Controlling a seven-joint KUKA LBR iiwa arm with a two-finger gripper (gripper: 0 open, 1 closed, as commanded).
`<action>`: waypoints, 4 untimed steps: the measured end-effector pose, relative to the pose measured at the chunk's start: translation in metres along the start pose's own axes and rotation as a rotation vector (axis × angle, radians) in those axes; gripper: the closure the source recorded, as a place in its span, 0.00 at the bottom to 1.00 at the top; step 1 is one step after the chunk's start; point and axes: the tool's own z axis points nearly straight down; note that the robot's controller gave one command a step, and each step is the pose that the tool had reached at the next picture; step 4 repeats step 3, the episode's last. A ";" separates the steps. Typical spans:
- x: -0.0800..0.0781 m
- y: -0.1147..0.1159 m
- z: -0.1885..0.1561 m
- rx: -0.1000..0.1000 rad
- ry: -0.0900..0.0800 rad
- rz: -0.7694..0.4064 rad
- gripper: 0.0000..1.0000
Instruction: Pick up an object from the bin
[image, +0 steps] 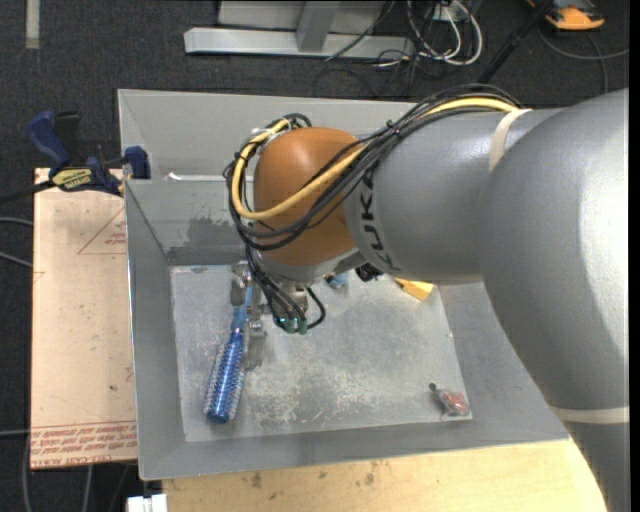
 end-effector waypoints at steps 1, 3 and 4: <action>0.004 0.025 0.077 0.000 -0.005 -0.336 0.00; 0.033 0.024 -0.096 -0.001 -0.015 -0.328 1.00; 0.033 0.024 -0.096 -0.001 -0.015 -0.328 1.00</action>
Offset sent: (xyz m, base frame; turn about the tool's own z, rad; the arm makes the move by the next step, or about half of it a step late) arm -0.0038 0.0244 -0.0754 -0.3382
